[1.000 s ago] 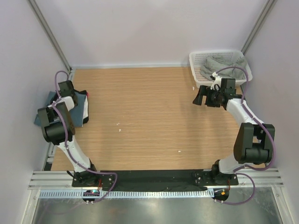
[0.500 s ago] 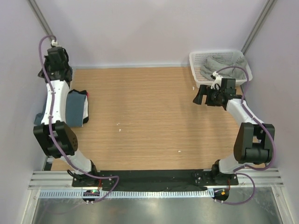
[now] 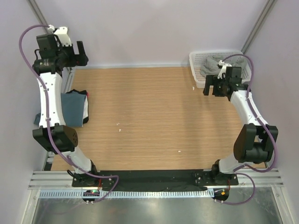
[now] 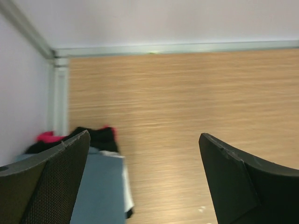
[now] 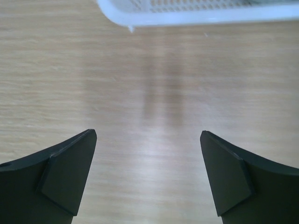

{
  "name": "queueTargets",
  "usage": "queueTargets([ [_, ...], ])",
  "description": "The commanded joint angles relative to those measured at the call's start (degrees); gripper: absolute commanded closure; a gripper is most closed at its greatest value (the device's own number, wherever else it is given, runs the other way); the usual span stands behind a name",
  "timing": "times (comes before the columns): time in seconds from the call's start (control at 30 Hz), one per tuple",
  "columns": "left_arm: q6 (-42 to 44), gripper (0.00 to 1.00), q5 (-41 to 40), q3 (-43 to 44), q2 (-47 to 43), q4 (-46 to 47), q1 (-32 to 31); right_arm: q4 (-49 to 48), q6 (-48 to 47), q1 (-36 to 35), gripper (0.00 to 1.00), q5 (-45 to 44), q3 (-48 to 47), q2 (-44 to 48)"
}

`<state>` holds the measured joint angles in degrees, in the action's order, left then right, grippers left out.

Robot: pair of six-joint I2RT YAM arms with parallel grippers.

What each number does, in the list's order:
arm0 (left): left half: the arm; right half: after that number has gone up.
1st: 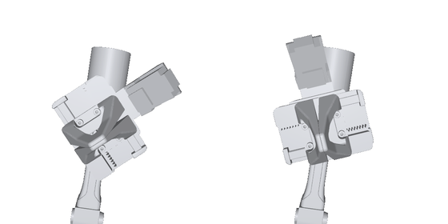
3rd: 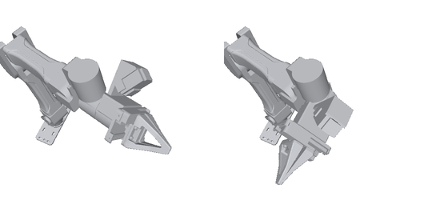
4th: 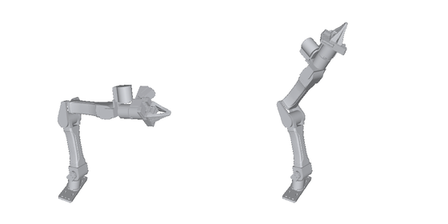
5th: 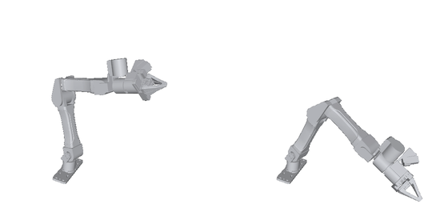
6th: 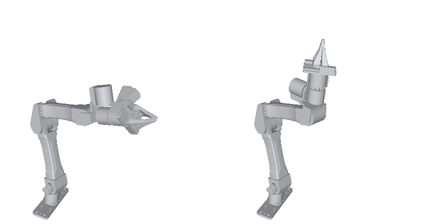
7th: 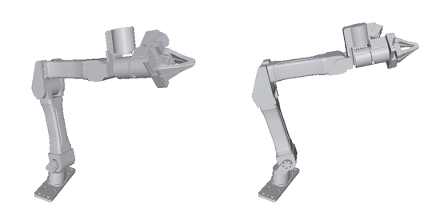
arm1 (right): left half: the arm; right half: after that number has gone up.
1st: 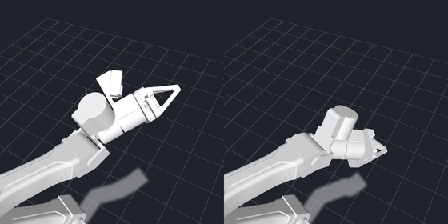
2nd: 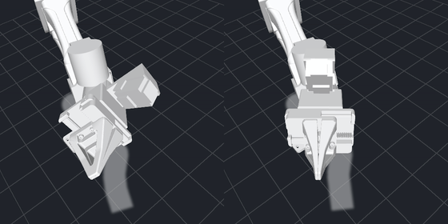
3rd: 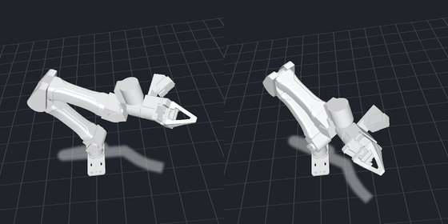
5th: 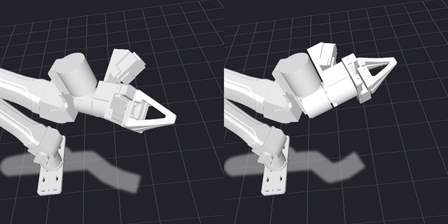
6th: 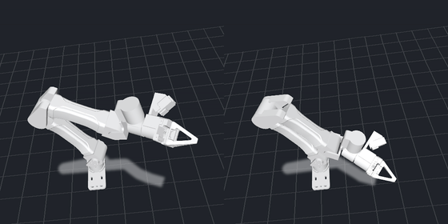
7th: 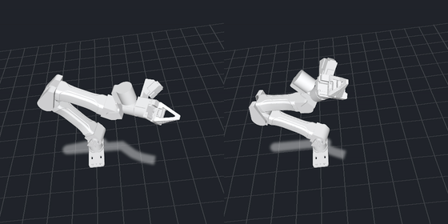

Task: Fold and stack the t-shirts
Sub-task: Neatly place the folded tshirt to the corner

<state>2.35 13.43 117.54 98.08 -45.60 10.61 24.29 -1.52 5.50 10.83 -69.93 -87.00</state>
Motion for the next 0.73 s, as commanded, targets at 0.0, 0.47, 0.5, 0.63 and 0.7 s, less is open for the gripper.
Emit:
queueTargets([
  [0.0,-9.63,0.00,16.44,-2.65,1.85,-0.98,-0.41,16.35,-0.60,-0.05,0.00,-14.48,-11.60,-1.31],
  [0.47,-12.37,0.00,14.78,-20.50,-2.55,2.62,-4.64,24.66,0.11,-0.05,0.00,-23.40,-16.91,-2.12],
  [0.5,-12.63,0.00,15.13,-20.42,-2.02,2.71,-4.63,24.57,0.03,-0.05,0.00,-23.14,-16.38,-1.68],
  [0.63,-14.91,0.00,18.47,-19.98,-0.44,3.50,-4.72,23.61,-0.77,0.04,0.00,-23.40,-14.71,0.07],
  [0.7,-14.75,0.00,19.08,-19.63,-0.09,3.77,-5.60,23.78,-0.50,-0.05,0.00,-23.31,-15.32,0.43],
])
